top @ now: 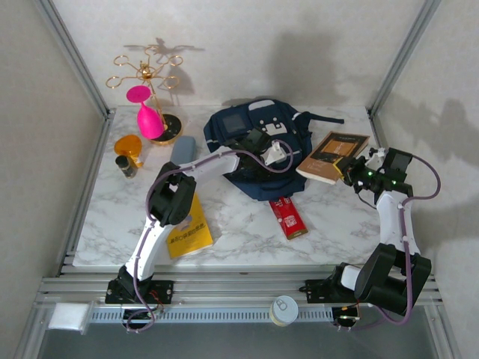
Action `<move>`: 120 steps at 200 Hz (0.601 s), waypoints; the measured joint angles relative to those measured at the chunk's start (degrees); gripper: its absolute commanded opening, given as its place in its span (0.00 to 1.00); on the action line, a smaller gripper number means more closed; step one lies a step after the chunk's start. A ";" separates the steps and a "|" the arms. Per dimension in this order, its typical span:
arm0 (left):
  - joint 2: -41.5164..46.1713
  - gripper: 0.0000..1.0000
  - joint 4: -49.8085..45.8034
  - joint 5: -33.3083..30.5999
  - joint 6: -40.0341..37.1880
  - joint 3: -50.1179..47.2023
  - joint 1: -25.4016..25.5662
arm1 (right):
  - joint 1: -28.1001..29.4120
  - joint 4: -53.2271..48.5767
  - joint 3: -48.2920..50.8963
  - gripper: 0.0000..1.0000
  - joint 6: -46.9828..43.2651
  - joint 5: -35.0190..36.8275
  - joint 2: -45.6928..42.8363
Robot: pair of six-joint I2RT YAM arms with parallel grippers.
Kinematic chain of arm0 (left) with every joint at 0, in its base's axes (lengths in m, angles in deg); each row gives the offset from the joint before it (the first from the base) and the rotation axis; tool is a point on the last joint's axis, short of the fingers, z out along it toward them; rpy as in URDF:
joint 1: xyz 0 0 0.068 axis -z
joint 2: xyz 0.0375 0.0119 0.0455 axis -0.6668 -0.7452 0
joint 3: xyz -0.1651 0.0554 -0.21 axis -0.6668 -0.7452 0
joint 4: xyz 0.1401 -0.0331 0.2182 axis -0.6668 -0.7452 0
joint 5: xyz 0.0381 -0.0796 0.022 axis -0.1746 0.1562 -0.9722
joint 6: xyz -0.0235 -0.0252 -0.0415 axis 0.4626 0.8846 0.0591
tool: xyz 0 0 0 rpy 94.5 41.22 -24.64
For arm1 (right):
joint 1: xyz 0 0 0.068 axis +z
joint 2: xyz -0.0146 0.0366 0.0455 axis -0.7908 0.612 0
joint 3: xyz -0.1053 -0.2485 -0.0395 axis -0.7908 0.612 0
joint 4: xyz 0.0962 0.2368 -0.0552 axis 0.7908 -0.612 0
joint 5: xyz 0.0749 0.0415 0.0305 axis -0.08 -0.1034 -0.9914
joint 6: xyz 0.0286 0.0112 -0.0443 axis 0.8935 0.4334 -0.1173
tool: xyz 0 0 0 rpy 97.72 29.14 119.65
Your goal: Pack books, pencil case, and school supplies into a backpack
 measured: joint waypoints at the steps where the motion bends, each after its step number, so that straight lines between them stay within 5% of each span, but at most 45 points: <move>1: 0.00 0.00 -0.07 0.00 -0.02 0.04 0.00 | 0.00 -0.02 0.00 0.00 -0.02 0.04 0.00; 83: 8.17 0.00 -3.80 -8.11 5.29 5.68 -0.57 | 0.31 -9.68 -1.84 0.00 -4.44 4.15 -1.36; 120: 10.27 0.00 -3.41 -14.56 7.48 14.01 -1.79 | 7.58 -10.93 -2.10 0.00 -5.75 4.24 -0.96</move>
